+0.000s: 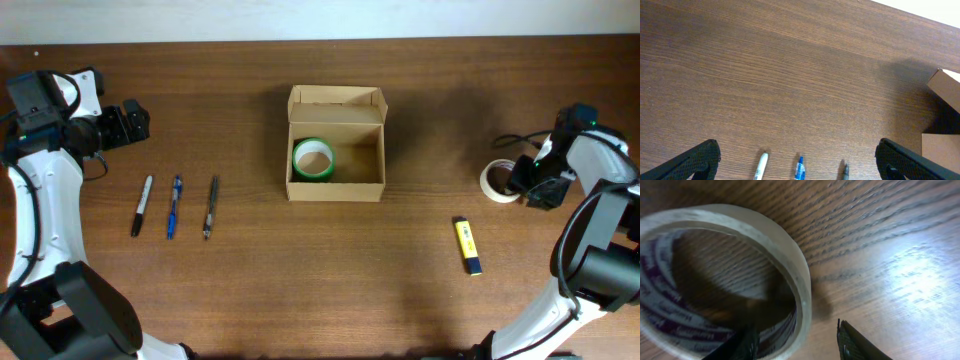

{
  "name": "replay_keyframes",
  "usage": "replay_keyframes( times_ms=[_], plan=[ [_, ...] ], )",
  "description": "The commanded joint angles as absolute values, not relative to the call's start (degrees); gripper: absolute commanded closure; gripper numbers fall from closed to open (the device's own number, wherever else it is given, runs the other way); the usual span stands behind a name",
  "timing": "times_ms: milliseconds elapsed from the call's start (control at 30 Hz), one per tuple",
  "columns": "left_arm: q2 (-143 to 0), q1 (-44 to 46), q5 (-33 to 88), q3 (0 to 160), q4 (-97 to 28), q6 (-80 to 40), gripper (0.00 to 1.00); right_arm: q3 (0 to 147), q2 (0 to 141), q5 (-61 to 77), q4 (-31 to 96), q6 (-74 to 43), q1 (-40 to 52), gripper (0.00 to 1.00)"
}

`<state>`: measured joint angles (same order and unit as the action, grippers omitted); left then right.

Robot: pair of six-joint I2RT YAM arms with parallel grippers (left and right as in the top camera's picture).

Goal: Pack container
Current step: 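Release the green tape and move the right gripper to grasp the white tape roll, then carry the white tape roll into the box and release it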

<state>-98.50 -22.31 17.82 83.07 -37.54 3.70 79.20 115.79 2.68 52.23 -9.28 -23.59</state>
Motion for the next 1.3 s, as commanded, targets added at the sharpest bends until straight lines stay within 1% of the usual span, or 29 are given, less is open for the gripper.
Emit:
replay_keyframes(
  times_ms=[0, 33, 67, 100, 133, 233, 267, 333, 500, 600, 800, 933, 1033, 1133, 1200, 1267],
  plan=[
    [-99.04, -22.57, 18.65, 83.88, -37.63, 4.82, 0.01, 78.26, 114.93, 2.76, 50.87, -10.41, -23.66, 0.50],
    [-99.04, -22.57, 18.65, 83.88, -37.60, 4.82, 0.01, 78.26, 114.93, 2.76, 50.65, -10.41, -23.66, 0.54],
    [-99.04, -22.57, 18.65, 83.88, -37.63, 4.82, 0.01, 78.26, 114.93, 2.76, 50.52, -10.44, -23.66, 0.62],
    [-99.04, -22.57, 18.65, 83.88, -37.60, 4.82, 0.01, 78.26, 114.93, 2.74, 50.43, -10.70, -23.66, 0.73],
    [-99.04, -22.57, 18.65, 83.88, -37.60, 4.82, 0.01, 78.15, 114.93, 2.55, 50.24, -11.16, -23.66, 0.82],
    [-99.04, -22.57, 18.65, 83.88, -37.60, 4.82, 0.01, 78.04, 114.93, 2.28, 49.60, -11.46, -23.66, 0.84],
    [-99.04, -22.57, 18.65, 83.88, -37.63, 4.82, 0.01, 78.04, 114.96, 2.07, 49.43, -11.46, -23.66, 0.86],
    [-99.04, -22.57, 18.65, 83.88, -37.63, 4.82, 0.01, 78.04, 114.96, 1.76, 49.41, -11.49, -23.66, 0.96],
    [-99.04, -22.57, 18.65, 83.88, -37.63, 4.82, 0.01, 80.31, 114.24, 3.40, 52.42, -11.35, -23.51, 0.96],
    [-99.04, -22.57, 18.63, 83.88, -37.60, 4.82, 0.01, 84.18, 112.40, 4.03, 55.92, -8.56, -22.55, 0.96],
    [-99.04, -22.57, 18.65, 83.88, -37.60, 4.82, 0.01, 99.61, 104.42, 10.33, 66.15, -2.07, -16.69, 0.96],
    [-99.04, -22.57, 18.65, 83.88, -37.60, 4.82, 0.01, 114.69, 99.74, 11.00, 72.01, 3.01, -7.35, 0.96],
    [-99.04, -22.57, 18.65, 83.88, -37.63, 4.82, 0.01, 123.87, 98.98, 10.98, 74.67, 10.85, 3.25, 0.96],
    [-99.04, -22.57, 18.65, 83.88, -37.60, 4.82, 0.01, 125.67, 99.09, 10.17, 74.54, 20.47, 14.50, 0.96],
    [-99.04, -22.57, 18.65, 83.88, -37.60, 4.82, 0.01, 125.23, 101.06, 5.65, 73.25, 24.77, 21.61, 0.96],
    [-99.04, -22.57, 18.65, 83.88, -37.63, 4.82, 0.01, 124.79, 103.98, 2.09, 72.16, 27.62, 25.76, 0.96]
  ],
)
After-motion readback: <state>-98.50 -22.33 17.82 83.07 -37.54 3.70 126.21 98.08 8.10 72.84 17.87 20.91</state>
